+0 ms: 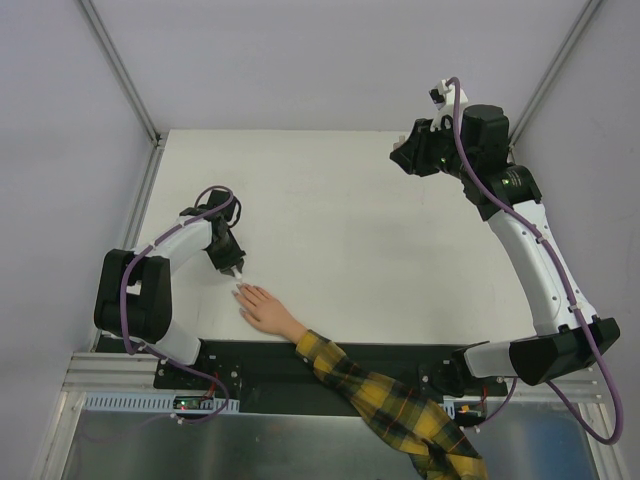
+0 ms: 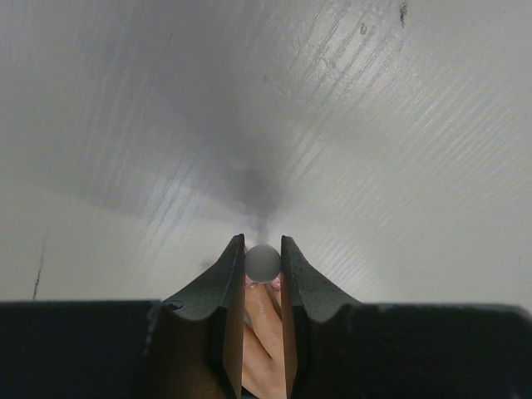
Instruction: Paint the nails
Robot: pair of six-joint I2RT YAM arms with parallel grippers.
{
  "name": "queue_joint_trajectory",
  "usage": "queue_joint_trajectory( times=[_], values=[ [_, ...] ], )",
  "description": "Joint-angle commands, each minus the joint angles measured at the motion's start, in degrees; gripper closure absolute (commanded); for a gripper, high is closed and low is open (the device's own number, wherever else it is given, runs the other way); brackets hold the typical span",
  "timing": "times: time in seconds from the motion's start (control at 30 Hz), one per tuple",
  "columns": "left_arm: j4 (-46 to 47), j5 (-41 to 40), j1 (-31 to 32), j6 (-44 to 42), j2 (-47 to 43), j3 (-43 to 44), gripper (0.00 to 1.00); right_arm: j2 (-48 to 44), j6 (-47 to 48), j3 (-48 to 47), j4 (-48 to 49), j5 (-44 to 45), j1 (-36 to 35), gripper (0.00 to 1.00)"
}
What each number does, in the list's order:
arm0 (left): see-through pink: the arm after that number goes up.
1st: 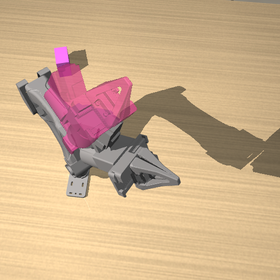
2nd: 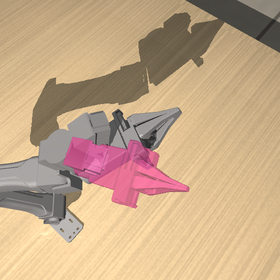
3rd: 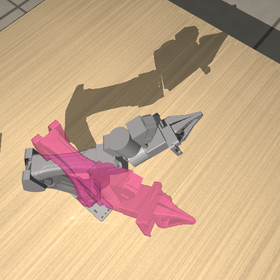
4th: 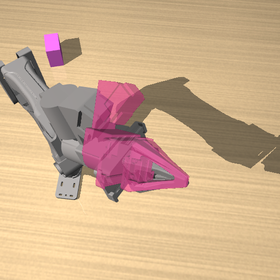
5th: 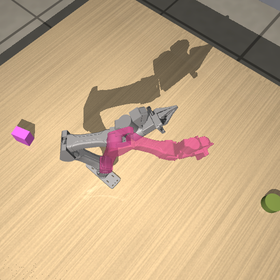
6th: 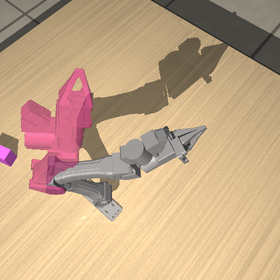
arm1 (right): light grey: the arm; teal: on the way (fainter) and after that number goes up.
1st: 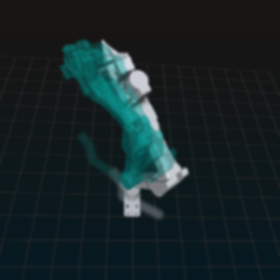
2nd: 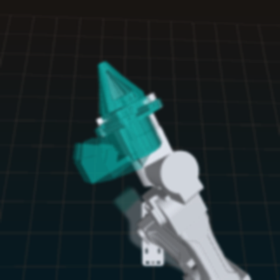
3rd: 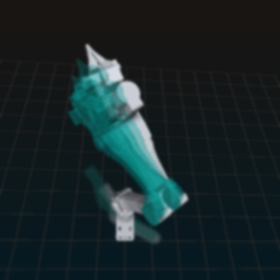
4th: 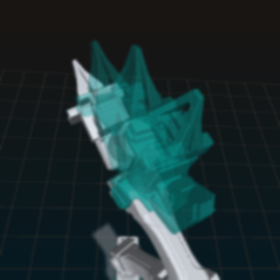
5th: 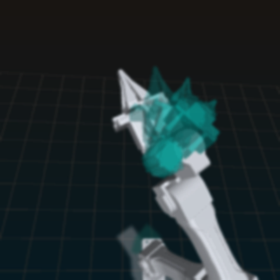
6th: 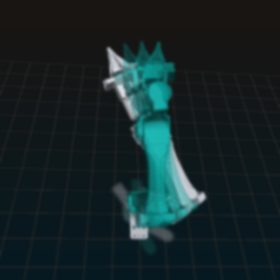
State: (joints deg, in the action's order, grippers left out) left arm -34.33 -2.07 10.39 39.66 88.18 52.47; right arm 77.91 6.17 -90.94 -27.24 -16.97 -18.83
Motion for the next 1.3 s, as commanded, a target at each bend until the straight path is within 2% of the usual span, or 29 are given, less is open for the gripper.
queue_joint_trajectory(
  times=[0.0,1.07,1.27],
  values=[
    [-0.3,0.66,-0.46,0.42,-0.38,0.71,1.0,-1.44,-0.64,-0.82,2.55,-0.52,0.37,0.99],
    [-0.48,1.98,-0.46,0.16,-5.21,-1.67,1.0,-3.47,-1.43,0.94,2.9,-0.96,0.2,1.0],
    [-4.42,0.58,-0.46,-2.03,-7.67,4.65,1.0,-4.25,-1.17,0.76,2.55,-0.61,0.11,1.0]
  ],
)
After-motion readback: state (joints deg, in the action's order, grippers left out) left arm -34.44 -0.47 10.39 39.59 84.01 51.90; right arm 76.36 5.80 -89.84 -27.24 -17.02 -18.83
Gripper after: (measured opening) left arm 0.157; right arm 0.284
